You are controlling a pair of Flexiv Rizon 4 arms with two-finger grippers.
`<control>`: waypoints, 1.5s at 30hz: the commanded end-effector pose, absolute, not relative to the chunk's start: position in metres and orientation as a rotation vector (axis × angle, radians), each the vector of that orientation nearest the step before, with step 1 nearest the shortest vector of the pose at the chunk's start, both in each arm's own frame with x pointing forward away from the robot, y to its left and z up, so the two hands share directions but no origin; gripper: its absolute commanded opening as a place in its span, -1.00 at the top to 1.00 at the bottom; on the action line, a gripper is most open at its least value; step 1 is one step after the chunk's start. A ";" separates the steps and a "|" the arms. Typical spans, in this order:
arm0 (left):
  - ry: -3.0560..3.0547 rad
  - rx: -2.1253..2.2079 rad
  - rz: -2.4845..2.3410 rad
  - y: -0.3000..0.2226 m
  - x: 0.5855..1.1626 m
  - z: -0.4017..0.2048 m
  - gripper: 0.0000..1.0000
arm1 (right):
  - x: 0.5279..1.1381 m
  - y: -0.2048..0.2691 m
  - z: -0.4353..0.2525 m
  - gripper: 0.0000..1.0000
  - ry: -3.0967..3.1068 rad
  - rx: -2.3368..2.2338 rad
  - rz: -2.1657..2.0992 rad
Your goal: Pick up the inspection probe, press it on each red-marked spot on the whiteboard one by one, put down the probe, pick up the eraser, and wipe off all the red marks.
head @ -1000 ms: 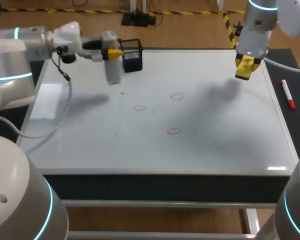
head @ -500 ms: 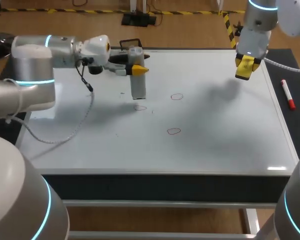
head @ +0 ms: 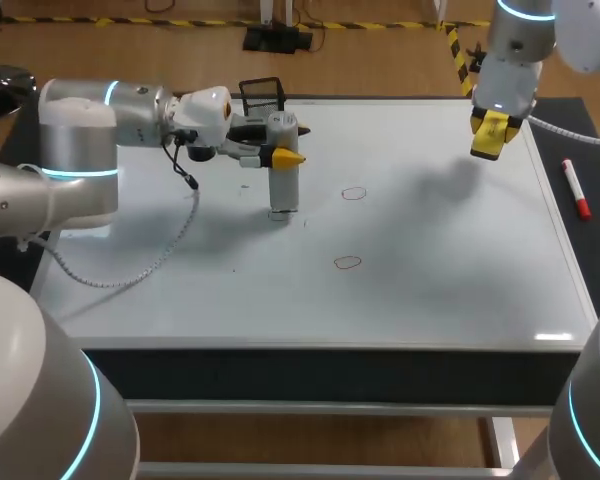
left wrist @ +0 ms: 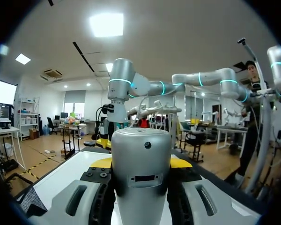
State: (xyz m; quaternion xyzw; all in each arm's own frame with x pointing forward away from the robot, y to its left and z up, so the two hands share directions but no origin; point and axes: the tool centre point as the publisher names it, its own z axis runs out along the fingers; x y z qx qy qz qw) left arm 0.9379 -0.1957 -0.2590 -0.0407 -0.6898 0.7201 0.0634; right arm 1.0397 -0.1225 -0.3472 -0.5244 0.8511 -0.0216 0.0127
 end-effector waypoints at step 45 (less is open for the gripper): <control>-2.071 -0.143 2.180 -0.187 0.933 -0.281 1.00 | 1.040 -0.123 -0.346 1.00 2.655 -1.638 -0.071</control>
